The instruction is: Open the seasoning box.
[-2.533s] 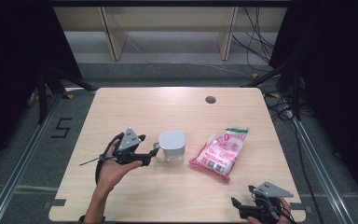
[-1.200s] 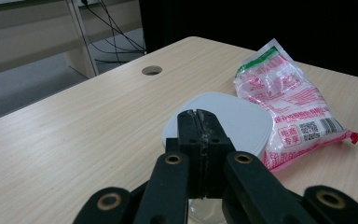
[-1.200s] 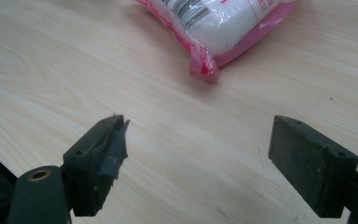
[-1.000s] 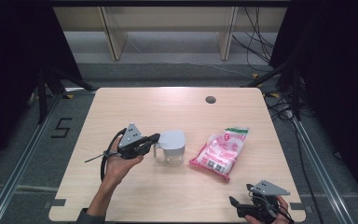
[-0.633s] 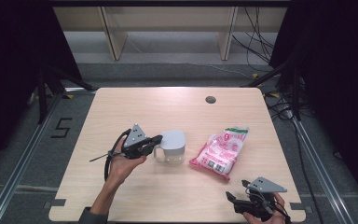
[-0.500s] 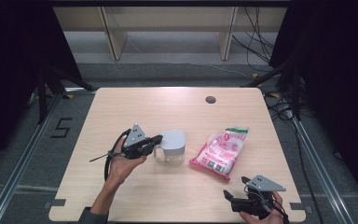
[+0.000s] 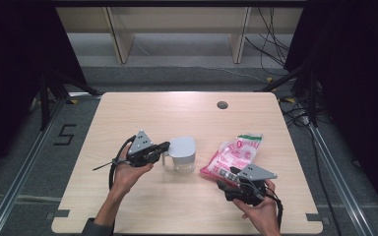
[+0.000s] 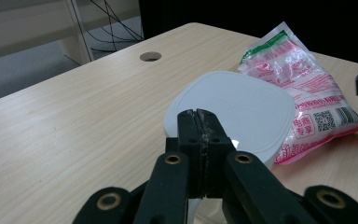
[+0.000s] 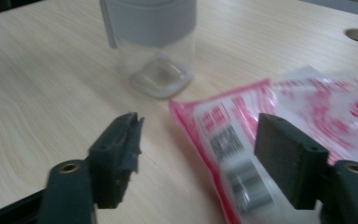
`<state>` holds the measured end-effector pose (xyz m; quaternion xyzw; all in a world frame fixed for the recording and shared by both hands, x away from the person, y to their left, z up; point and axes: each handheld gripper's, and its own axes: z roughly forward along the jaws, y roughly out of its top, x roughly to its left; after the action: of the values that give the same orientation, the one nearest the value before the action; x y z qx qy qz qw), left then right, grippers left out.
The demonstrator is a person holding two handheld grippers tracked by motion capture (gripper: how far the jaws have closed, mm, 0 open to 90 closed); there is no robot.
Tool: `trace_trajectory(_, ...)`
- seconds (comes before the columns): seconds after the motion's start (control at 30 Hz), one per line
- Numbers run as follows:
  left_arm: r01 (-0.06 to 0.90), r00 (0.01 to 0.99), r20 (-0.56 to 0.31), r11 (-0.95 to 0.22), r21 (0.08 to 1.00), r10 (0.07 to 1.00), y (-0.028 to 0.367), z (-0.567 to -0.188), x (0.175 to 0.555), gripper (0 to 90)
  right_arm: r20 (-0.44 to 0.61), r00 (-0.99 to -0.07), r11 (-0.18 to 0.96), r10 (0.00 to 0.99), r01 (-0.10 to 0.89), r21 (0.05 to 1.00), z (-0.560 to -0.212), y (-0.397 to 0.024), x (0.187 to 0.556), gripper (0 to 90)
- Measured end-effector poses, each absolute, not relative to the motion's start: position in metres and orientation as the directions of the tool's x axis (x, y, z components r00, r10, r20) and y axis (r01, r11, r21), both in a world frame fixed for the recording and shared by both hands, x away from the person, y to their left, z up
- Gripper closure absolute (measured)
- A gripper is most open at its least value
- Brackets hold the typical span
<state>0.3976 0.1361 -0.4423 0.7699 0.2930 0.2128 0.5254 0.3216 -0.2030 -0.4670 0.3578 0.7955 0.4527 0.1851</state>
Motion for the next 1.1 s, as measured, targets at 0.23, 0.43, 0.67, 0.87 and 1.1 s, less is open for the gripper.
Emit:
trace_trajectory(0.23,0.238,0.734,0.010,-0.271,0.933,0.679,0.137,-0.442,0.397,88.5,0.061,-0.716,0.341,0.696,0.404,0.849,-0.466,-0.185,0.350,53.7)
trace_trajectory(0.43,0.251,0.737,-0.013,-0.256,0.934,0.675,0.140,-0.444,0.398,88.6,0.060,-0.746,0.347,0.663,0.377,0.859,-0.461,-0.170,0.365,72.8)
trace_trajectory(0.67,0.249,0.737,-0.019,-0.245,0.937,0.675,0.142,-0.445,0.399,88.5,0.028,-0.773,0.362,0.634,0.328,0.872,-0.453,-0.156,0.378,86.8)
trace_trajectory(0.87,0.251,0.736,-0.015,-0.252,0.935,0.676,0.143,-0.446,0.399,88.6,0.009,-0.783,0.373,0.622,0.306,0.876,-0.446,-0.148,0.383,90.0)
trace_trajectory(1.1,0.252,0.734,-0.019,-0.246,0.936,0.679,0.143,-0.446,0.399,88.6,0.033,-0.789,0.369,0.613,0.323,0.871,-0.442,-0.138,0.386,90.0)
